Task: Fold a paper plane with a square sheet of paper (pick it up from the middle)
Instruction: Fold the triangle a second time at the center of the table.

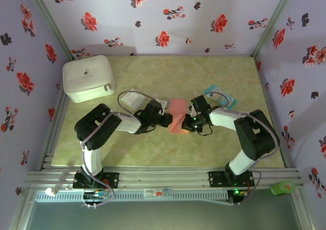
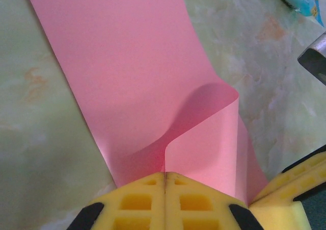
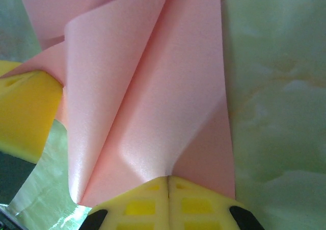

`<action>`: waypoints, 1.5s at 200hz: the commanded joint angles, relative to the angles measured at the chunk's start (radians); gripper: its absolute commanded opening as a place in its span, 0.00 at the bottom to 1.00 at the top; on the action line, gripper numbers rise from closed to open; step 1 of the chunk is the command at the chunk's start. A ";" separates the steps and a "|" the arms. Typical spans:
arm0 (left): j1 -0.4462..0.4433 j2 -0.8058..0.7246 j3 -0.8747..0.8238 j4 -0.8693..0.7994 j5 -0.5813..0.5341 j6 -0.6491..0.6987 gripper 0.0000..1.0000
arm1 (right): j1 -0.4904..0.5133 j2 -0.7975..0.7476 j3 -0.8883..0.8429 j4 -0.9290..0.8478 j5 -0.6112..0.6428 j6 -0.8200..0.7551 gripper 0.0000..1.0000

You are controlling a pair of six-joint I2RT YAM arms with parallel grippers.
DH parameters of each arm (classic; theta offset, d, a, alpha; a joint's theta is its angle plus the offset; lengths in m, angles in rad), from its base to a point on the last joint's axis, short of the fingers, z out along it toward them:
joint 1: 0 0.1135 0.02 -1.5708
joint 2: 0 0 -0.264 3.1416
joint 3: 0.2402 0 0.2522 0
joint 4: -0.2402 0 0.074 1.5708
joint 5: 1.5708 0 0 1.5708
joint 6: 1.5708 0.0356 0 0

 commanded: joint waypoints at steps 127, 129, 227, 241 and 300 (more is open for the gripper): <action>0.007 0.046 -0.010 -0.011 -0.004 0.014 0.02 | 0.003 -0.017 -0.001 -0.095 0.056 -0.018 0.02; 0.006 0.047 -0.009 -0.011 -0.003 0.015 0.02 | 0.003 -0.019 0.000 -0.093 0.055 -0.016 0.03; 0.006 0.048 -0.010 -0.036 0.002 0.027 0.02 | -0.019 -0.040 -0.021 0.329 -0.126 0.280 0.00; 0.007 0.050 -0.010 -0.033 0.002 0.024 0.02 | -0.016 -0.016 -0.018 0.363 -0.139 0.300 0.00; 0.007 0.055 0.004 -0.034 0.006 0.029 0.02 | -0.013 0.046 0.010 0.341 -0.125 0.286 0.00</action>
